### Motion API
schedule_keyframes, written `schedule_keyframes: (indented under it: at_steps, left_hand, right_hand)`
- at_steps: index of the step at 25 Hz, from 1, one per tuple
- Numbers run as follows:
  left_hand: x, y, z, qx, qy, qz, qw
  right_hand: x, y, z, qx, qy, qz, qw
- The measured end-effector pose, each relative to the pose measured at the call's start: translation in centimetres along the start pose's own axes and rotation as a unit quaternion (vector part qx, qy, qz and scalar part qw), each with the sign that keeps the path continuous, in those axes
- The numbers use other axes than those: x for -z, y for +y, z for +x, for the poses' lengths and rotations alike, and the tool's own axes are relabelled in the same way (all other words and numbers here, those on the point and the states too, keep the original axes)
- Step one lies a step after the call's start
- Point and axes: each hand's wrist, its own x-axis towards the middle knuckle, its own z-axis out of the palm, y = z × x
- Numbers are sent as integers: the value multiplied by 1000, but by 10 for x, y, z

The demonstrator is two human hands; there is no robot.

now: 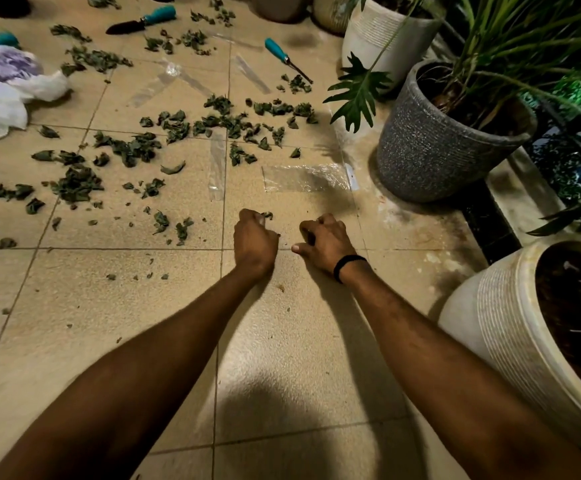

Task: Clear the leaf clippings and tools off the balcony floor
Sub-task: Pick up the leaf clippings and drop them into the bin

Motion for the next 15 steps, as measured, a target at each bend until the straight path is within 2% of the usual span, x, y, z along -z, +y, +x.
schedule_keyframes:
  at_steps: [2, 4, 8, 9, 11, 13, 15]
  left_hand:
    - [7, 7, 10, 79, 3, -23, 997]
    - [9, 11, 22, 93, -6, 16, 996]
    - [9, 11, 31, -3, -14, 131, 991]
    - [10, 12, 31, -29, -3, 138, 990]
    - [10, 12, 34, -66, 5, 145, 987]
    - [7, 4, 40, -117, -25, 182, 976]
    - [7, -5, 45, -149, -59, 232, 959]
  right_hand:
    - [-4, -1, -3, 0, 67, 29, 997]
    - [3, 2, -1, -56, 87, 90, 991]
    - [37, 21, 1, -191, 116, 283, 933]
    - [44, 29, -1, -203, 108, 286, 930]
    - [50, 41, -7, -196, 70, 242, 948]
    - [46, 43, -20, -160, 27, 194, 967]
    - [31, 38, -31, -109, 19, 168, 980]
